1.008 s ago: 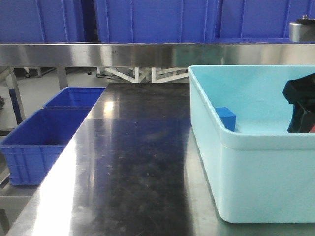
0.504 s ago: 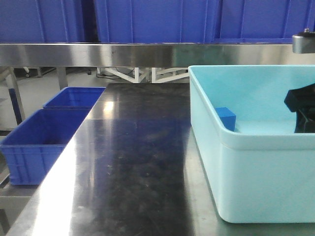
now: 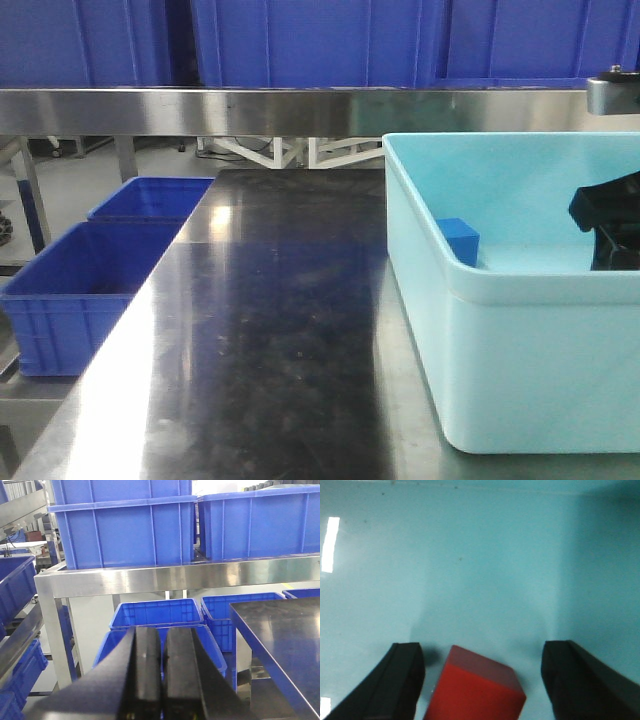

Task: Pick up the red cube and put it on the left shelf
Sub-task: 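Close the right gripper around the red cube, then lift the red cube up out of the light-blue bin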

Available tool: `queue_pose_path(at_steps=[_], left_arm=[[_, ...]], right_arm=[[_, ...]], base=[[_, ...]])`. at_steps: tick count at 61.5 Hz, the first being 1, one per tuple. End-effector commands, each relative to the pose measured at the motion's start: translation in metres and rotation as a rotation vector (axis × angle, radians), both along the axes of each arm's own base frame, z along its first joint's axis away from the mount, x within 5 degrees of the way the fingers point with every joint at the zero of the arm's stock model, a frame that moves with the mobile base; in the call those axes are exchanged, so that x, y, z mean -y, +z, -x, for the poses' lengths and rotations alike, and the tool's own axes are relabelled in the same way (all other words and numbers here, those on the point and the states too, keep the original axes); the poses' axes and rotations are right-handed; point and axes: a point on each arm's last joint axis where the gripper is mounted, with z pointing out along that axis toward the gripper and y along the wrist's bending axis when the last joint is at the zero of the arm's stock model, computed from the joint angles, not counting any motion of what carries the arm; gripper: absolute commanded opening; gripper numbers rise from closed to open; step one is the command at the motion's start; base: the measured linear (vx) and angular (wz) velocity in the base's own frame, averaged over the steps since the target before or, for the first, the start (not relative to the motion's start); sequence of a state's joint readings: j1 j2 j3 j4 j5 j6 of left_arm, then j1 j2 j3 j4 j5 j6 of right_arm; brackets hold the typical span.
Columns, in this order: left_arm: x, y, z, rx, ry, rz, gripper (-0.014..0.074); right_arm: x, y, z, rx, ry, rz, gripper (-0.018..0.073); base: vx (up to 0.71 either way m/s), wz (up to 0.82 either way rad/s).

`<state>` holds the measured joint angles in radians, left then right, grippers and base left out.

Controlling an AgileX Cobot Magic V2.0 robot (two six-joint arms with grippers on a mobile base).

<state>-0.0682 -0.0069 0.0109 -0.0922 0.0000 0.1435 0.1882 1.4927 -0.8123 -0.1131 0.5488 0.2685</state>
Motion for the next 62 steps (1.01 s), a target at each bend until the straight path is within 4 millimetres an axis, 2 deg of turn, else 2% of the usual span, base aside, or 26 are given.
queue_pose_path(at_steps=[1, 11, 17, 20, 22, 28, 32, 40, 50, 62], left_arm=[[0.0, 0.0, -0.001, 0.053, 0.003, 0.009, 0.0106], [0.0, 0.0, -0.001, 0.053, 0.003, 0.009, 0.0106], [0.0, 0.0, -0.001, 0.053, 0.003, 0.009, 0.0106], [0.0, 0.0, -0.001, 0.053, 0.003, 0.009, 0.0106], [0.0, 0.0, -0.001, 0.053, 0.003, 0.009, 0.0106], [0.0, 0.0, -0.001, 0.053, 0.003, 0.009, 0.0106], [0.0, 0.0, -0.001, 0.053, 0.003, 0.009, 0.0106], [0.0, 0.0, -0.001, 0.053, 0.003, 0.009, 0.0106], [0.0, 0.0, -0.001, 0.053, 0.003, 0.009, 0.0106], [0.0, 0.0, -0.001, 0.053, 0.003, 0.009, 0.0106]], right_arm=[[0.0, 0.016, -0.006, 0.079, -0.01, -0.023, 0.0473], [0.0, 0.017, -0.004, 0.07, -0.019, -0.032, 0.0167], [-0.001, 0.028, -0.003, 0.119, -0.013, -0.042, 0.0057], [-0.002, 0.038, -0.002, 0.164, -0.007, -0.052, 0.0062], [-0.002, 0.056, 0.001, 0.243, -0.001, -0.069, 0.0062], [-0.001, 0.089, 0.009, 0.388, 0.004, -0.099, 0.0062], [0.001, 0.115, 0.022, 0.512, 0.01, -0.123, 0.0062], [0.007, 0.152, 0.053, 0.68, 0.014, -0.156, 0.0061], [0.014, 0.172, 0.09, 0.797, 0.015, -0.178, 0.006], [0.021, 0.157, 0.128, 0.871, 0.021, -0.193, 0.006]], base=[[0.0, 0.0], [0.0, 0.0], [-0.02, -0.11], [-0.02, -0.09], [0.0, 0.0], [0.0, 0.0], [0.0, 0.0], [0.0, 0.0], [0.0, 0.0], [0.0, 0.0]])
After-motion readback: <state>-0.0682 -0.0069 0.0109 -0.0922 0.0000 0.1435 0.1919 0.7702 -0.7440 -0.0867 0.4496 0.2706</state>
